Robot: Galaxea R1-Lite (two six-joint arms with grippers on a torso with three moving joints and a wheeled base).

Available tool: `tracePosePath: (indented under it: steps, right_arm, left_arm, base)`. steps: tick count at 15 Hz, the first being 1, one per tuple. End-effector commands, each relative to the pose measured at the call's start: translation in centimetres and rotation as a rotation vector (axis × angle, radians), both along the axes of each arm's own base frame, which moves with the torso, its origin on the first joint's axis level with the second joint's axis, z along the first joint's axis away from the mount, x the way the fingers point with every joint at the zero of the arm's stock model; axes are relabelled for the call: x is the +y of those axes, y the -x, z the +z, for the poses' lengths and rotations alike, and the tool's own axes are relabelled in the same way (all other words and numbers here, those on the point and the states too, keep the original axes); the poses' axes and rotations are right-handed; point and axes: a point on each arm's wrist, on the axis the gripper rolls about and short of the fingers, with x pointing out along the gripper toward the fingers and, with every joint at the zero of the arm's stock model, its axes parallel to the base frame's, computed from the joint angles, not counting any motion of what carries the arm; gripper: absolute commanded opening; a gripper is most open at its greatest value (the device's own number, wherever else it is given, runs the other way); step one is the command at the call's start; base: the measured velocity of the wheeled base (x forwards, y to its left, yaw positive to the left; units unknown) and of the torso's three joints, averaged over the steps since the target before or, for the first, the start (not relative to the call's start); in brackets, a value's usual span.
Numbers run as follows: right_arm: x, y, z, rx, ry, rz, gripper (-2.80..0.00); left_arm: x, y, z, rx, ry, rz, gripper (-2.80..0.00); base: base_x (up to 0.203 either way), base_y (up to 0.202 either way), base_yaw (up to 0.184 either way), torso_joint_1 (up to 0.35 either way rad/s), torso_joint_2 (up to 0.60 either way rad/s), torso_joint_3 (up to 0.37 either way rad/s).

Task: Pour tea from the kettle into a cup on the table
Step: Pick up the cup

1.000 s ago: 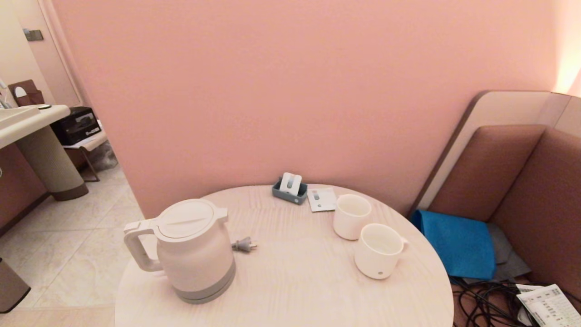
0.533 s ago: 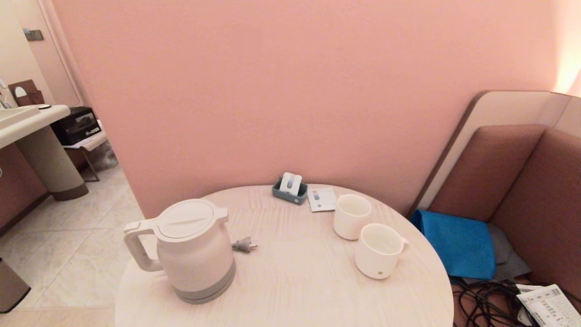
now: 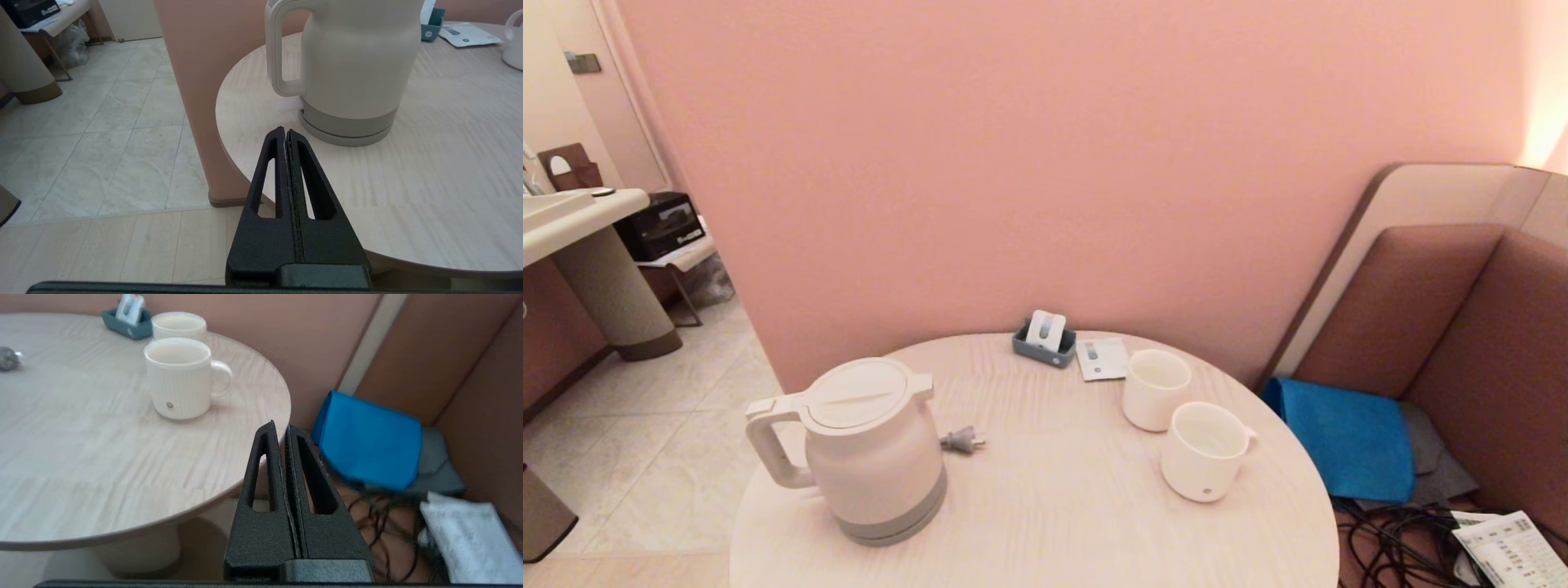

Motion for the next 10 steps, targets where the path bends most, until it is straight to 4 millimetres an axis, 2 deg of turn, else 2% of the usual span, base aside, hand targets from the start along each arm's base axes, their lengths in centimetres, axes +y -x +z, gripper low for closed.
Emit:
tracePosePath:
  steps: [1,3,5,8,10]
  right_arm:
    - [0.0,0.3,1.0,-0.04,0.006,0.012,-2.8]
    - [0.1,0.5,4.0,-0.069,-0.001,0.048,-2.8]
    - [0.2,-1.0,6.4,0.023,-0.031,0.071,-2.8]
    - [0.2,-5.8,9.2,0.256,-0.09,0.074,-2.8]
    - [0.2,-10.6,10.3,0.452,-0.144,0.055,-2.8]
  left_arm:
    - [0.0,0.0,0.0,0.0,0.0,0.0,-2.8]
    - [0.0,0.0,0.0,0.0,0.0,0.0,-2.8]
    - [0.0,0.0,0.0,0.0,0.0,0.0,-2.8]
    - [0.0,0.0,0.0,0.0,0.0,0.0,-2.8]
    - [0.0,0.0,0.0,0.0,0.0,0.0,-2.8]
  base:
    - [0.0,0.0,0.0,0.0,0.0,0.0]
    - [0.0,0.0,0.0,0.0,0.0,0.0]
    - [0.0,0.0,0.0,0.0,0.0,0.0]
    - [0.0,0.0,0.0,0.0,0.0,0.0]
    - [0.0,0.0,0.0,0.0,0.0,0.0]
